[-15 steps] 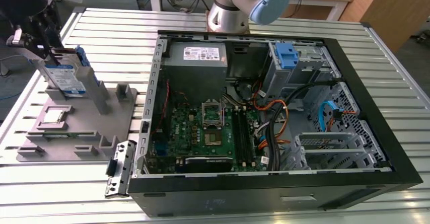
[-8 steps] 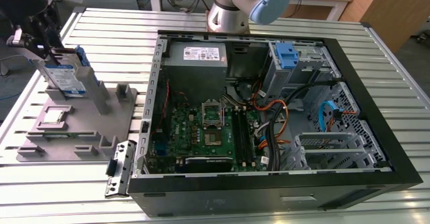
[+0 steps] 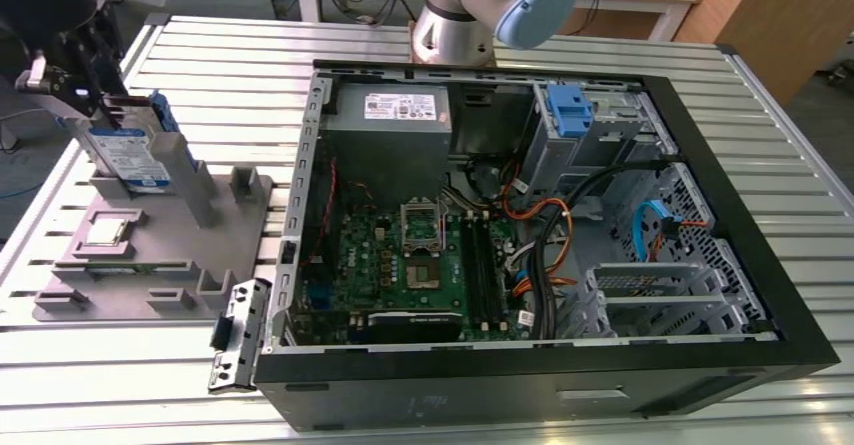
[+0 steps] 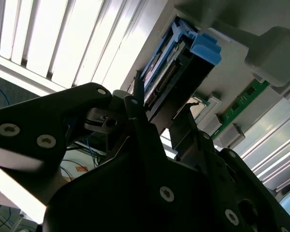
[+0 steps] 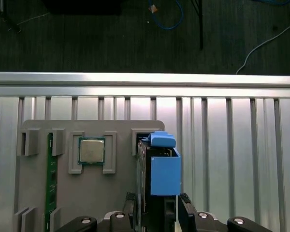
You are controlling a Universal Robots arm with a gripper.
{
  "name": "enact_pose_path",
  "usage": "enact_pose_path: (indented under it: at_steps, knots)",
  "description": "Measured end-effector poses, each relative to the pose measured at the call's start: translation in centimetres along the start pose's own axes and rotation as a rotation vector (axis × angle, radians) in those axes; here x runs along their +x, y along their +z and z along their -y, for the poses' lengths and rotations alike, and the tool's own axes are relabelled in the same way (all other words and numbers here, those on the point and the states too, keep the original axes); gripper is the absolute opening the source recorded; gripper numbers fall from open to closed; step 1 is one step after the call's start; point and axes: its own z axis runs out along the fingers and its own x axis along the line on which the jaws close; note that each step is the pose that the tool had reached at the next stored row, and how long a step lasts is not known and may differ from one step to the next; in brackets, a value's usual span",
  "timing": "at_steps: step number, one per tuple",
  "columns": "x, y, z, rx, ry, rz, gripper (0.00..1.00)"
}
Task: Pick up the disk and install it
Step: 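Pick up the disk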
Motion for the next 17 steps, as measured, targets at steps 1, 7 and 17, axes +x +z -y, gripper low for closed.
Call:
enact_pose_path:
  at_steps: [1,7,17]
  knots:
    - [0.00,0.02,0.00,0.0001,0.000,0.0000,0.47]
    - [0.01,0.04,0.01,0.0001,0.000,0.0000,0.47]
    - [0.04,0.06,0.01,0.0002,0.000,0.0001,0.39]
